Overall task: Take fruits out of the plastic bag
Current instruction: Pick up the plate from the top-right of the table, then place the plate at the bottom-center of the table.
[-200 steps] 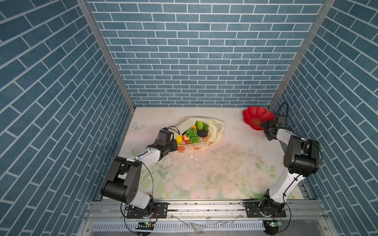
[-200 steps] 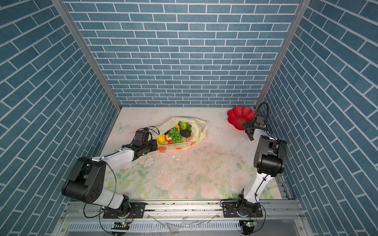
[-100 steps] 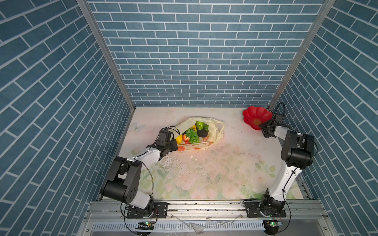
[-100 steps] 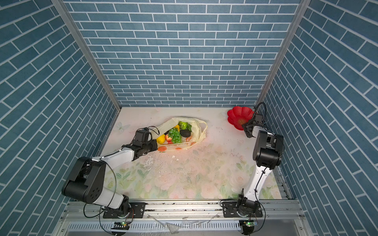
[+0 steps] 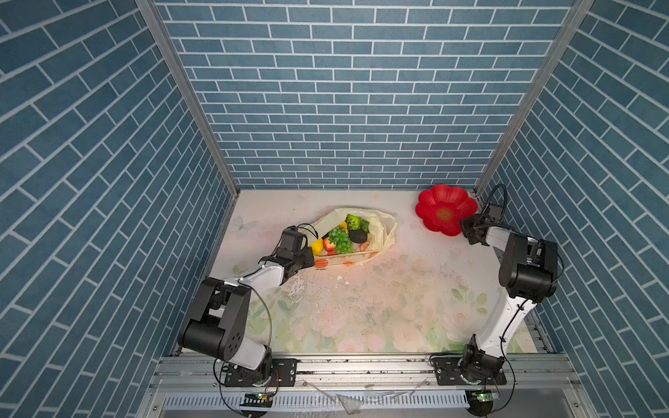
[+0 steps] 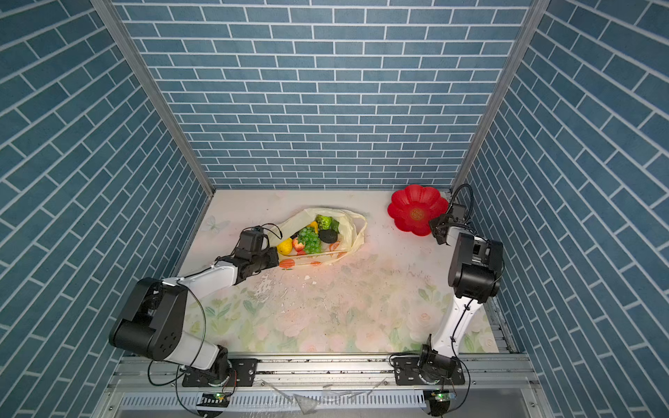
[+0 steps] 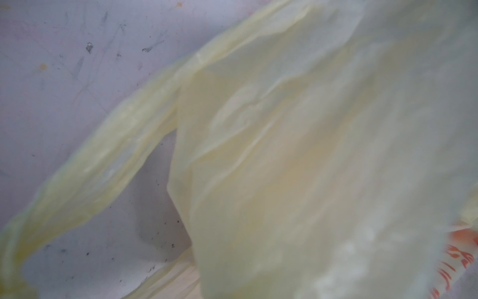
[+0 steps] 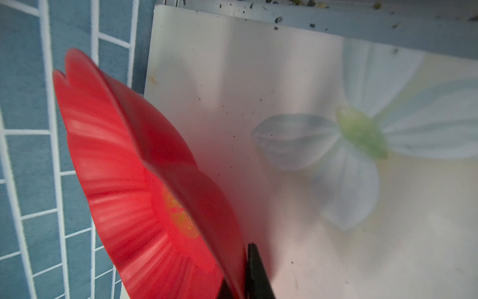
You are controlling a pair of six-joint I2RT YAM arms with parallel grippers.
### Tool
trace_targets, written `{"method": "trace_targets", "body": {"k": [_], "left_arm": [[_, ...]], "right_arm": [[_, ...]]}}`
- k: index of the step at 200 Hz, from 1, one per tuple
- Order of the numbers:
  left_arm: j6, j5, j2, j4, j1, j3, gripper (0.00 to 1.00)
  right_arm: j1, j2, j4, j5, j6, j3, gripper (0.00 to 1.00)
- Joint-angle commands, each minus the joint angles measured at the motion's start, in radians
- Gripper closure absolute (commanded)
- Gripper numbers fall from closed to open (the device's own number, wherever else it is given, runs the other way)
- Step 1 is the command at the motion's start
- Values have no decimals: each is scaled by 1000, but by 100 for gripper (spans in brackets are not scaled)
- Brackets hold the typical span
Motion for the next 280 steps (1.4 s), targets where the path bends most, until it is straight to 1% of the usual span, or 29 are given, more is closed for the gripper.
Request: {"method": "trace_targets", "body": {"k": [1,31,75,120,153,198,217,238,280], "left_arm": [[8,-2,-16,-8,-1,-12,97],[8,-4,-22,-11,-1,-12,97],[10,-10,-24,-12,-1,-13,97],[10,-15,-32,-12,-1,-16,97],[12,-23,-40,-14,0,-16,97],[13,-27,-35,-13,-1,-15,97],[14,-30,-35,-14,-1,-16,97],[14,-32,-38,-13,-1,-16,97],[18,-43,-32,-15,-1,-15,97]], "right_arm": [[1,-54,18,-20,12,-69,94],[0,-115,15,-71,-11,-134,95],[-1,-258,-54,-163,-109,-272,95],[-4,-438,-194,-238,-208,-410,95],[-4,-573,-310,-262,-264,-492,96],[0,-758,-520,-273,-347,-580,97],[4,-831,-597,-299,-370,-620,97],[39,-892,-671,-306,-385,-651,97],[143,-998,-783,-254,-371,-687,97]]}}
